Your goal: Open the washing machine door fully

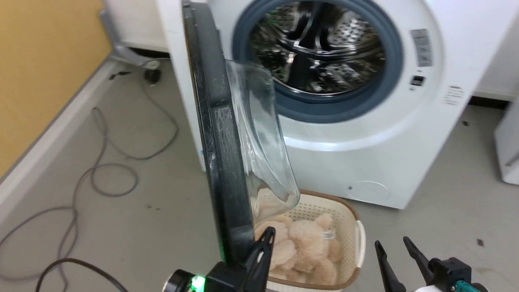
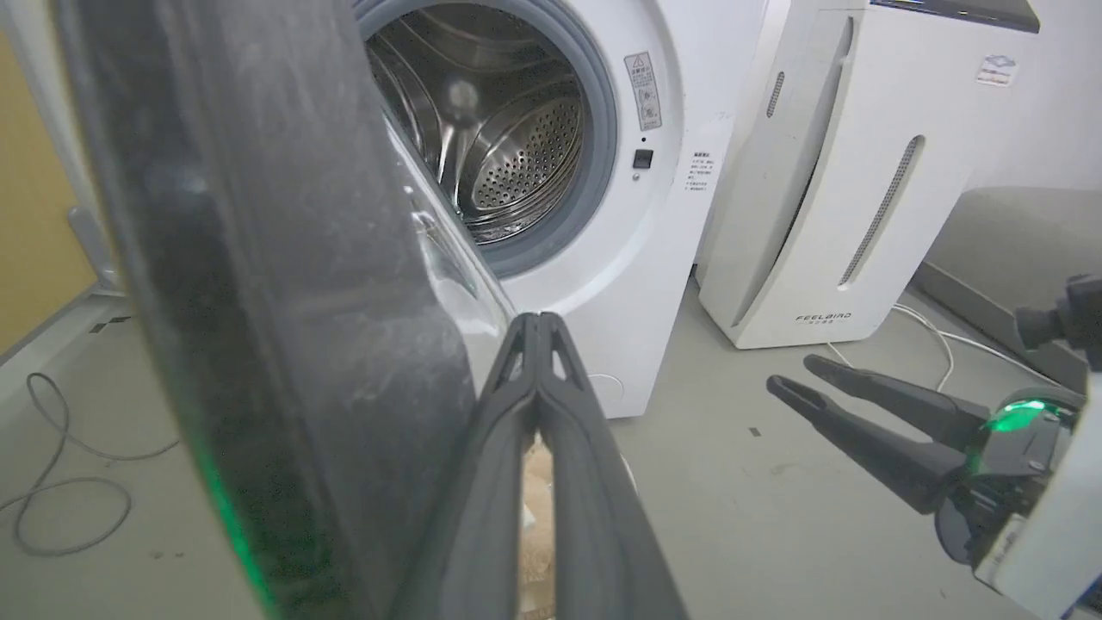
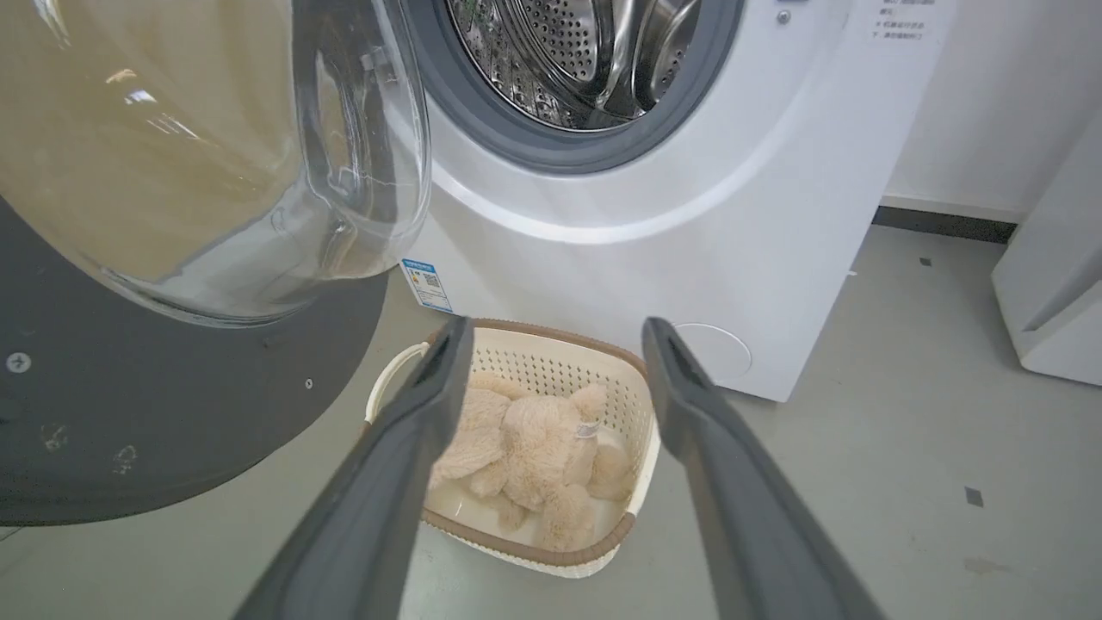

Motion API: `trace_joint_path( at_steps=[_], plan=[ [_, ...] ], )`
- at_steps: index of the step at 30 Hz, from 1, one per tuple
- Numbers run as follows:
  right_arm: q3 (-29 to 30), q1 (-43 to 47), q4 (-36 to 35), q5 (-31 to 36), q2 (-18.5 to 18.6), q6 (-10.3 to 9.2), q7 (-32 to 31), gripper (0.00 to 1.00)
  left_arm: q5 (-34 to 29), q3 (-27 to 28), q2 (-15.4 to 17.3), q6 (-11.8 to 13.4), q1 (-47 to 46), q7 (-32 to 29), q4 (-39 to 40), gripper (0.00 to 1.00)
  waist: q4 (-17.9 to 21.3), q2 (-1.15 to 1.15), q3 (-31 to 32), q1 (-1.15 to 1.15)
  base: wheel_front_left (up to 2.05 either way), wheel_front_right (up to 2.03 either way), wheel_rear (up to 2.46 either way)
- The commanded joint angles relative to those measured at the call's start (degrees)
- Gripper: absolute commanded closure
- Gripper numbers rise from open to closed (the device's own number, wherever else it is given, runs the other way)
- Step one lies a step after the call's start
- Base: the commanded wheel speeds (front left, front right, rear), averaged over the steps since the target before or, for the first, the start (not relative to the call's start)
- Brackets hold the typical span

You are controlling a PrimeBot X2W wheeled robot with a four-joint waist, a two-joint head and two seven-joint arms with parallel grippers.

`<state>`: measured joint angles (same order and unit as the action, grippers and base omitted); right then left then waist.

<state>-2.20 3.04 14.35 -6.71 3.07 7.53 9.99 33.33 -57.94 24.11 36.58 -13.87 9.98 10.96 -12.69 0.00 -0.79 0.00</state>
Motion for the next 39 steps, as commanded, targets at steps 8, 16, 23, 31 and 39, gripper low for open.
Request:
trace_joint_path(
  at_steps=[8, 16, 23, 31, 39],
  plan=[
    [0.39, 0.52, 0.07, -0.24, -0.19, -0.04, -0.39, 0.0, -0.15, 2.71, 1.56, 2.72, 1.82, 1.04, 1.53, 1.0, -5.8, 0.0, -0.05, 0.0, 0.0, 0.0, 0.0],
    [0.08, -0.06, 0.06, -0.64, -0.19, -0.04, -0.58, 0.0, 2.01, 8.55, 5.36, 3.9, 3.01, 2.52, 0.12, 1.0, -8.37, 0.0, -0.23, 0.0, 0.0, 0.0, 0.0],
    [-0.26, -0.63, 0.6, -1.0, -0.19, -0.04, -0.4, 0.0, 8.16, 18.72, 7.16, 0.31, 4.7, 4.48, -4.33, 1.0, -7.53, 0.0, -0.35, 0.0, 0.0, 0.0, 0.0],
    [0.65, -0.86, 1.13, -1.1, -0.19, -0.04, -0.32, 0.0, 8.45, 33.78, 7.87, -6.34, 5.38, 4.99, -11.79, 1.0, -5.47, 0.0, -1.31, 0.0, 0.0, 0.0, 0.0],
    [0.75, -1.68, 1.51, -0.82, -0.19, -0.04, -0.32, 0.0, 4.94, 46.07, 6.72, -15.32, 3.5, 5.01, -22.4, 1.0, -4.2, 0.0, -2.12, 0.0, 0.0, 0.0, 0.0]
  ],
)
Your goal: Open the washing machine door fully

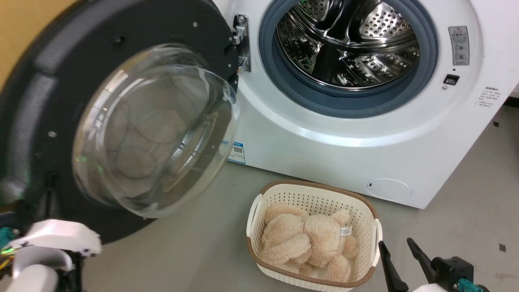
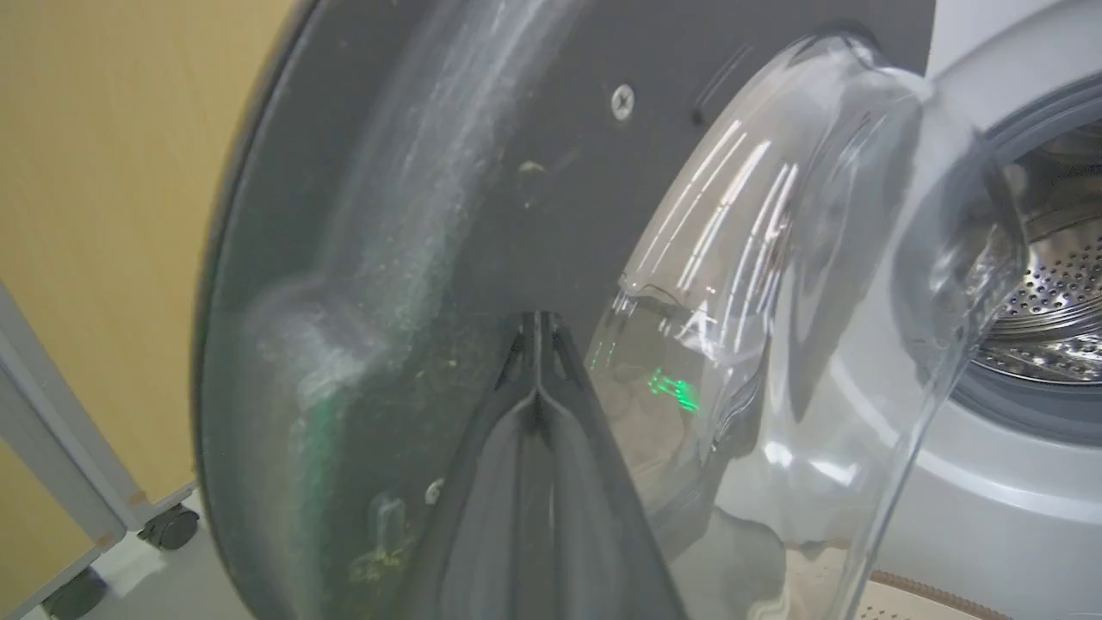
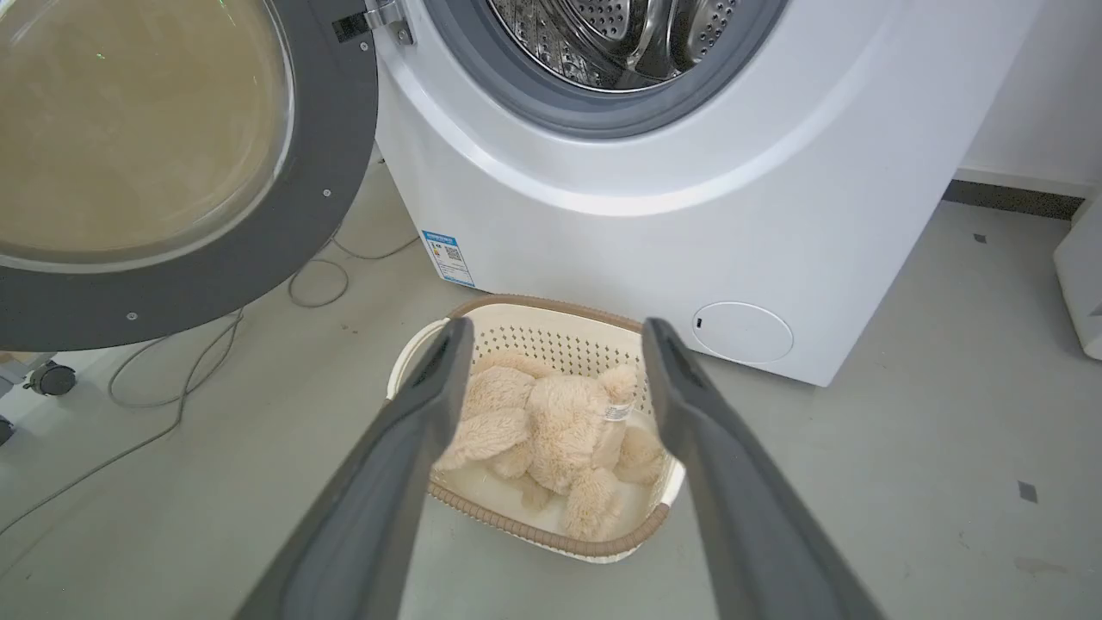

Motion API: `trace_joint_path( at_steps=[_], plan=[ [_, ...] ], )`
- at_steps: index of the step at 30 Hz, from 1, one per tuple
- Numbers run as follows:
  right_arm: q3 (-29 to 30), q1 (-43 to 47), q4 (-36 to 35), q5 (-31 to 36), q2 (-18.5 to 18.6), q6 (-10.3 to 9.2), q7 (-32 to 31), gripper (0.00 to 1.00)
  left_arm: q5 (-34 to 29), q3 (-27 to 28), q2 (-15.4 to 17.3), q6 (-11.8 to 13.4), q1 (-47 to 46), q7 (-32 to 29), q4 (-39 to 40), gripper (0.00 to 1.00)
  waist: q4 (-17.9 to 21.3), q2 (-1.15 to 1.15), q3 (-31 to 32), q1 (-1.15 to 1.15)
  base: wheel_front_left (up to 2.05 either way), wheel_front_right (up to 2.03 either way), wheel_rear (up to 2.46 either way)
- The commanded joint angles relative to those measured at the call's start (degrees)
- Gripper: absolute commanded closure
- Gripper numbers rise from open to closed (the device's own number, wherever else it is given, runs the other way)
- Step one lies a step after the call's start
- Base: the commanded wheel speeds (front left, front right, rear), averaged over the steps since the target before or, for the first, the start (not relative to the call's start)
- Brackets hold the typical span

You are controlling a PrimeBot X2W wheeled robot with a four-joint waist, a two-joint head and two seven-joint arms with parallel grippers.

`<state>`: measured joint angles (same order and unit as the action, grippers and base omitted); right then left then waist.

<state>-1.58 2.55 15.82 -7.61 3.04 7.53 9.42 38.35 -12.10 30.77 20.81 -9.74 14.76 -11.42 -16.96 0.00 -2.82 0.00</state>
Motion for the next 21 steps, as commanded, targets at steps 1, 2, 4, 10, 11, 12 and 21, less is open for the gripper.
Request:
trace_joint_path(
  at_steps=[1, 2, 4, 10, 11, 12, 21],
  plan=[
    [0.16, -1.35, 0.04, 0.15, -0.16, -0.04, 0.25, 0.0, -0.6, 1.5, -0.15, -0.6, -1.07, 0.23, -1.56, 1.0, 0.2, 0.0, -0.21, 0.0, 0.0, 0.0, 0.0],
    [0.2, -1.48, 0.04, 0.23, -0.16, -0.04, 0.25, 0.0, -1.14, 2.67, -0.44, -1.48, -1.49, 0.23, -2.97, 1.0, 0.3, 0.0, -0.34, 0.0, 0.0, 0.0, 0.0],
    [0.25, -1.75, -0.02, 0.39, -0.16, -0.04, 0.26, 0.0, -2.25, 4.71, -1.12, -3.06, -2.31, 0.23, -5.49, 1.0, 0.52, 0.0, -0.67, 0.0, 0.0, 0.0, 0.0],
    [0.31, -2.06, 0.17, 0.51, -0.16, -0.04, 0.36, 0.0, -6.18, 9.49, -3.89, -6.6, -3.02, 0.23, -9.79, 1.0, 1.16, 0.0, -1.13, 0.0, 0.0, 0.0, 0.0],
    [0.35, -2.07, 0.24, 0.48, -0.16, -0.04, 0.4, 0.0, -6.86, 10.16, -4.58, -7.06, -2.78, 0.23, -9.92, 1.0, 1.24, 0.0, -1.15, 0.0, 0.0, 0.0, 0.0],
    [0.38, -2.06, 0.31, 0.44, -0.16, -0.04, 0.45, 0.0, -7.53, 10.73, -5.34, -7.49, -2.36, 0.23, -9.98, 1.0, 1.3, 0.0, -1.15, 0.0, 0.0, 0.0, 0.0],
    [-0.08, -1.69, 1.11, -0.27, -0.16, -0.04, 1.39, 0.0, -10.72, 13.88, -12.52, -8.9, 8.05, 0.23, -6.67, 1.0, 2.15, 0.0, 0.39, 0.0, 0.0, 0.0, 0.0]
  ],
)
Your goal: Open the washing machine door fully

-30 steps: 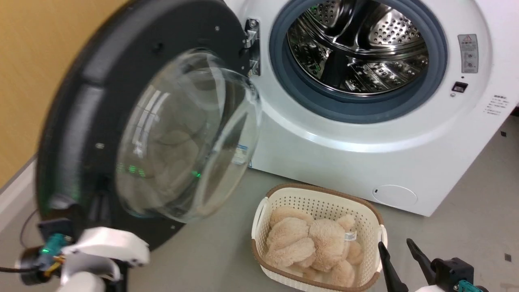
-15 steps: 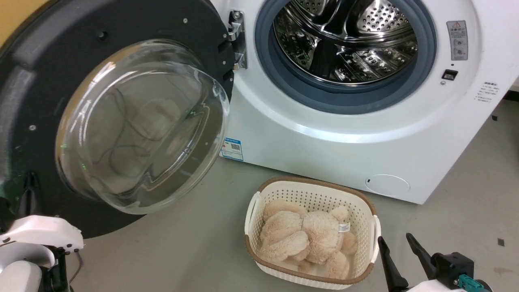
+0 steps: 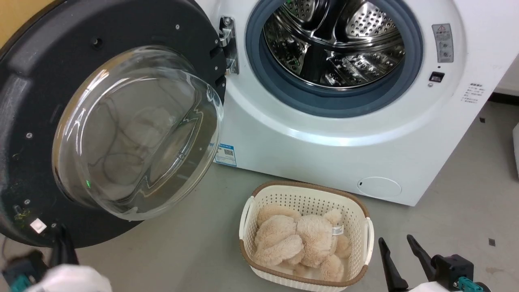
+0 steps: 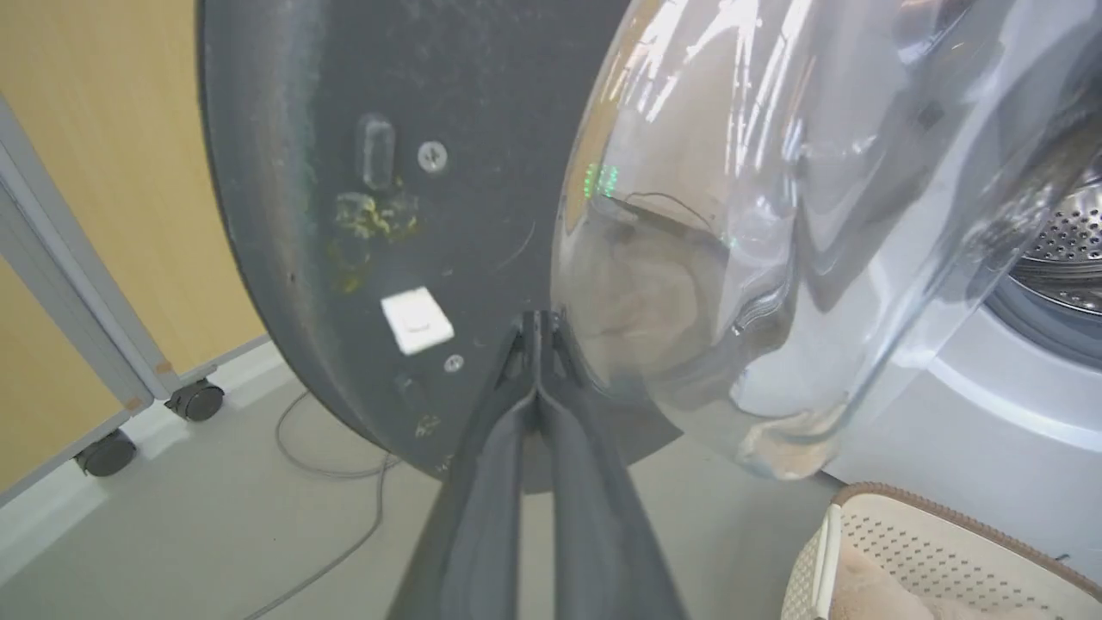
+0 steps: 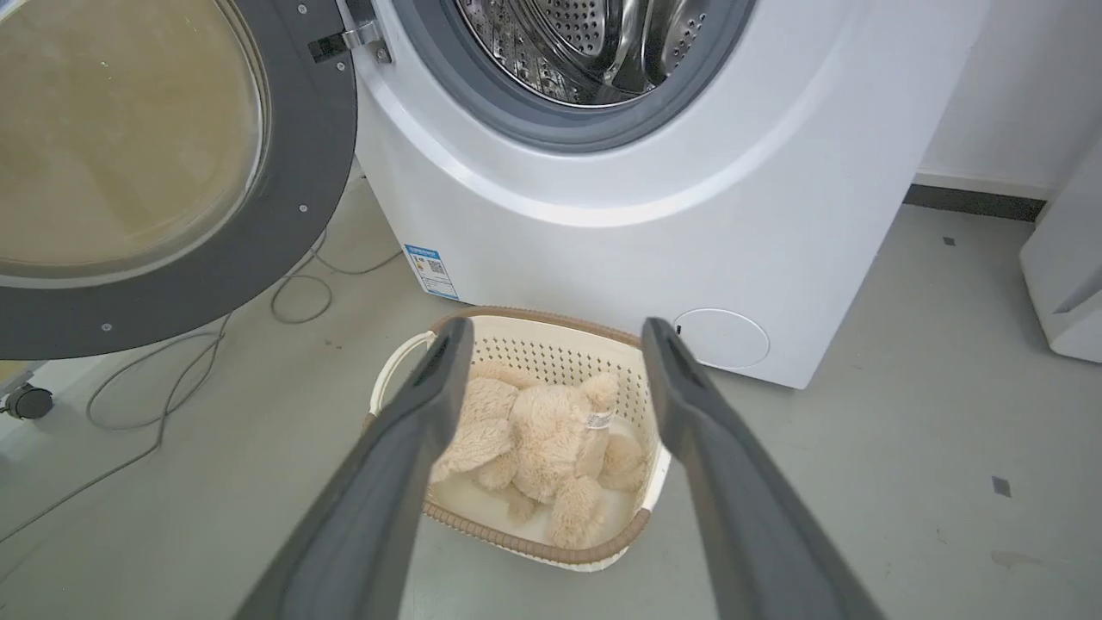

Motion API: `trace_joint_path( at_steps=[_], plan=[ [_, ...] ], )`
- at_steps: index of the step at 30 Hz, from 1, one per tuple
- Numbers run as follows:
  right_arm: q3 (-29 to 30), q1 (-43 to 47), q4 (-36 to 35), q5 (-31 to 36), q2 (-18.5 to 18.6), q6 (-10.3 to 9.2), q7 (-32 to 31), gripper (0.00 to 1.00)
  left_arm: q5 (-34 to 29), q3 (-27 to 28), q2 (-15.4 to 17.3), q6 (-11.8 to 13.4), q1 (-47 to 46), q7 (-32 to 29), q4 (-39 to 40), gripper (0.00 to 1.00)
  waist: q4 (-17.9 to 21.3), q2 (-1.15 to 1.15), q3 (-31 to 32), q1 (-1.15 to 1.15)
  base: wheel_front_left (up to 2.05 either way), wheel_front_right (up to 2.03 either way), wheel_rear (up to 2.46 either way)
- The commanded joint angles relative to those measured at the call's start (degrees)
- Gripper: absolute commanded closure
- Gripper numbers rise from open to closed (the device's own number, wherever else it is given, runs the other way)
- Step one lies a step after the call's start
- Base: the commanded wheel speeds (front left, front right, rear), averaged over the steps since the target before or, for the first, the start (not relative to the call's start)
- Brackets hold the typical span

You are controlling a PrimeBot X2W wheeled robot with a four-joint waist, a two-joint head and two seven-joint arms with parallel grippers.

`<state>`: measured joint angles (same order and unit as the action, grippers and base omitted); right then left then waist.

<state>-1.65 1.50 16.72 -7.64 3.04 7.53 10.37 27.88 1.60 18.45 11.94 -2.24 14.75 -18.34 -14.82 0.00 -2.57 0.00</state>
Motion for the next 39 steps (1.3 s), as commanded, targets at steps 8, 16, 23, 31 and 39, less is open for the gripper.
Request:
trace_joint_path(
  at_steps=[8, 16, 23, 31, 39],
  plan=[
    [0.41, -0.26, 0.29, 0.11, -0.16, -0.04, 0.94, 0.0, -5.25, -4.46, -5.43, -0.58, 7.8, 0.25, 5.39, 0.71, 0.04, 0.0, 1.16, 0.0, 0.0, 0.0, 0.0],
    [-0.13, -0.26, -1.42, 1.11, -0.16, -0.04, 0.56, 0.0, -9.52, -11.67, -7.26, -1.72, 7.75, -0.05, 7.03, 0.0, 3.43, 0.0, 2.0, 0.0, 0.0, 0.0, 0.0],
    [0.72, 0.27, -4.43, 2.1, -0.16, -0.04, -0.27, 0.0, -12.1, -15.05, -7.5, -2.24, 4.76, -0.32, 8.32, 0.0, 7.39, 0.0, 2.19, 0.0, 0.0, 0.0, 0.0],
    [1.62, 1.02, -7.55, 3.54, -0.16, -0.04, -1.96, 0.0, -14.43, -16.82, -6.86, -2.32, 0.42, -0.31, 7.43, 0.0, 12.31, 0.0, 2.46, 0.0, 0.0, 0.0, 0.0],
    [2.38, 1.92, -9.1, 3.75, -0.16, -0.04, -2.94, 0.0, -15.06, -15.81, -5.63, -0.66, -0.24, -0.23, 5.63, 0.0, 16.02, 0.0, 2.76, 0.0, 0.0, 0.0, 0.0]
  ],
)
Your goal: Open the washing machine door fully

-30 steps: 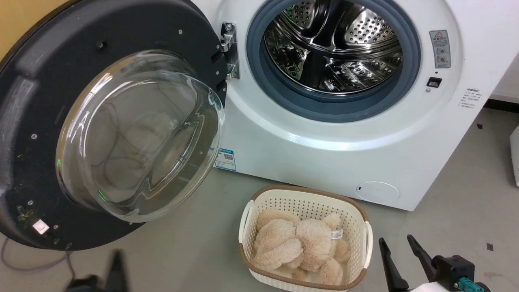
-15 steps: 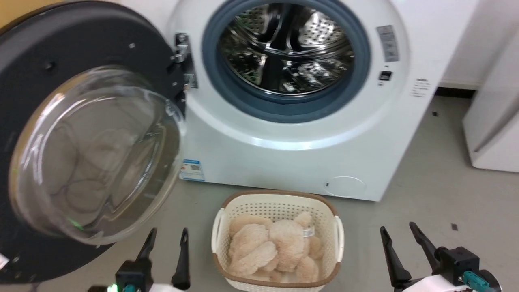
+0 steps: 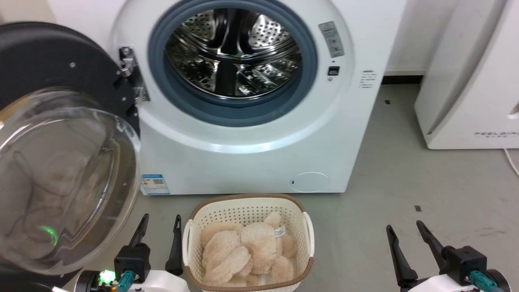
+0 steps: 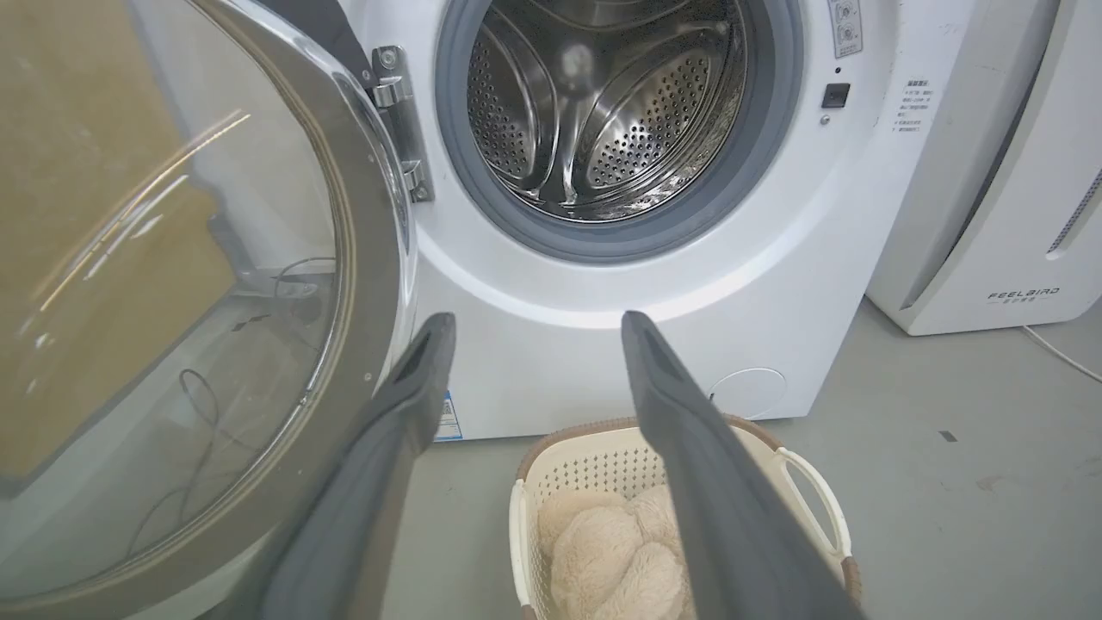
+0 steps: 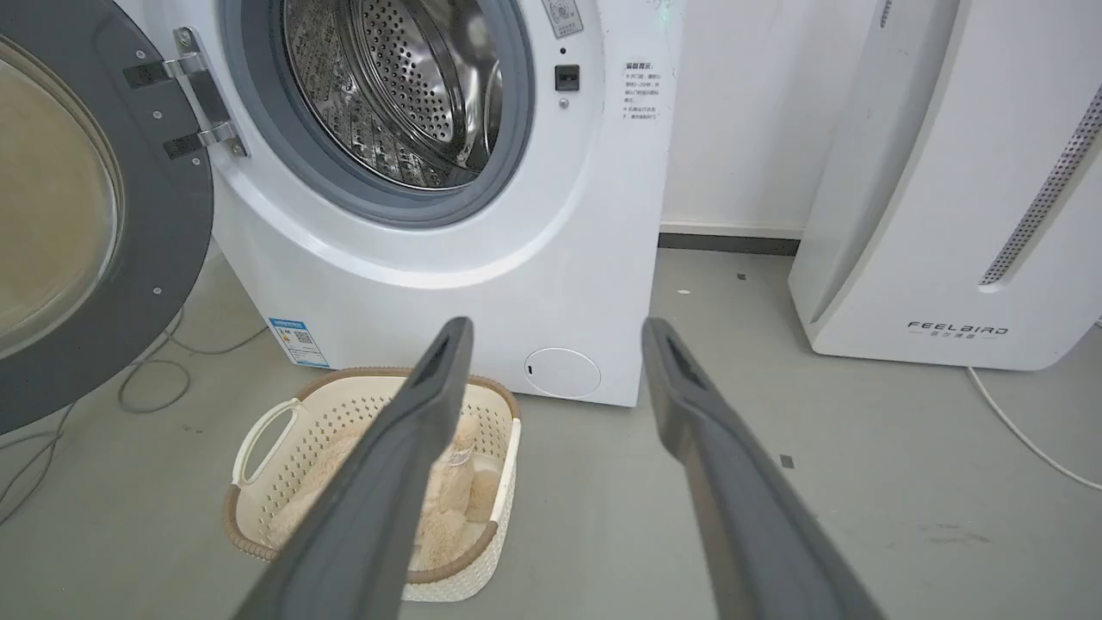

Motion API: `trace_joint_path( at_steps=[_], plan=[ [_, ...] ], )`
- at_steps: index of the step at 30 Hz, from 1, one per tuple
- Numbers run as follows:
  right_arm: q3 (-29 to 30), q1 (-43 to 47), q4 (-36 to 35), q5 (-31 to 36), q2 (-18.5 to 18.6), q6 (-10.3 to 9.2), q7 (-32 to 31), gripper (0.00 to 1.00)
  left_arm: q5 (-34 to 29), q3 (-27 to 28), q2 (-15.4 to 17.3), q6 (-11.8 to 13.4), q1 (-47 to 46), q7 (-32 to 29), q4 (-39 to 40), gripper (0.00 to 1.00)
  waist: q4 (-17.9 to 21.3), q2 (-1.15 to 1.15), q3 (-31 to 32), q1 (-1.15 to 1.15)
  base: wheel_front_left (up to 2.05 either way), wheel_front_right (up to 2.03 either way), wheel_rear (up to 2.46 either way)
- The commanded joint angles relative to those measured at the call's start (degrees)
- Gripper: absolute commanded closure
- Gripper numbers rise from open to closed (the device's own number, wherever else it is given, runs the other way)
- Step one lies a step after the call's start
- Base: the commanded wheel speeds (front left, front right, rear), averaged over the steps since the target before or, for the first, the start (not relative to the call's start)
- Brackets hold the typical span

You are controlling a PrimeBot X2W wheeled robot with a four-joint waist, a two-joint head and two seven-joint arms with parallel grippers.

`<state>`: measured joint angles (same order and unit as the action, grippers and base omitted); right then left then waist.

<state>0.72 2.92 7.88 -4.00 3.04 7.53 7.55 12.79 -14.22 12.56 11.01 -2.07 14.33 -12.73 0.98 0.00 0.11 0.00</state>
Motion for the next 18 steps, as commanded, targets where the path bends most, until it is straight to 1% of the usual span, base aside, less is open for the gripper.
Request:
trace_joint_path(
  at_steps=[1, 7, 16, 17, 18],
  plan=[
    [0.04, 0.51, -0.27, 0.15, -0.16, -0.04, -0.18, 0.0, 0.1, 0.08, 0.35, 0.33, -0.36, 0.16, -0.21, 0.0, 0.47, 0.0, 0.14, 0.0, 0.0, 0.0, 0.0],
    [-0.1, 0.65, -0.17, 0.02, -0.16, -0.04, -0.27, 0.0, 0.84, 0.27, 0.51, 0.48, -0.02, -0.07, -1.19, 0.0, 1.29, 0.0, 0.5, 0.0, 0.0, 0.0, 0.0],
    [-0.17, 0.65, 0.15, -0.35, -0.16, -0.04, 0.03, 0.0, 1.53, -0.17, 0.72, 0.17, -0.13, -0.38, -1.93, 0.0, 1.27, 0.0, 0.56, 0.0, 0.0, 0.0, 0.0],
    [-0.11, 0.07, 0.11, -0.07, 0.0, 0.0, -0.21, 1.0, 1.23, -0.08, 0.53, 0.14, 0.0, -0.29, -1.83, 1.0, 1.29, 0.0, 0.56, 0.0, 0.0, 0.0, 0.0],
    [-0.09, 0.06, 0.1, -0.07, 0.0, 0.0, -0.22, 1.0, 1.22, -0.05, 0.52, 0.13, 0.0, -0.29, -1.83, 1.0, 1.28, 0.0, 0.56, 0.0, 0.0, 0.0, 0.0]
  ],
)
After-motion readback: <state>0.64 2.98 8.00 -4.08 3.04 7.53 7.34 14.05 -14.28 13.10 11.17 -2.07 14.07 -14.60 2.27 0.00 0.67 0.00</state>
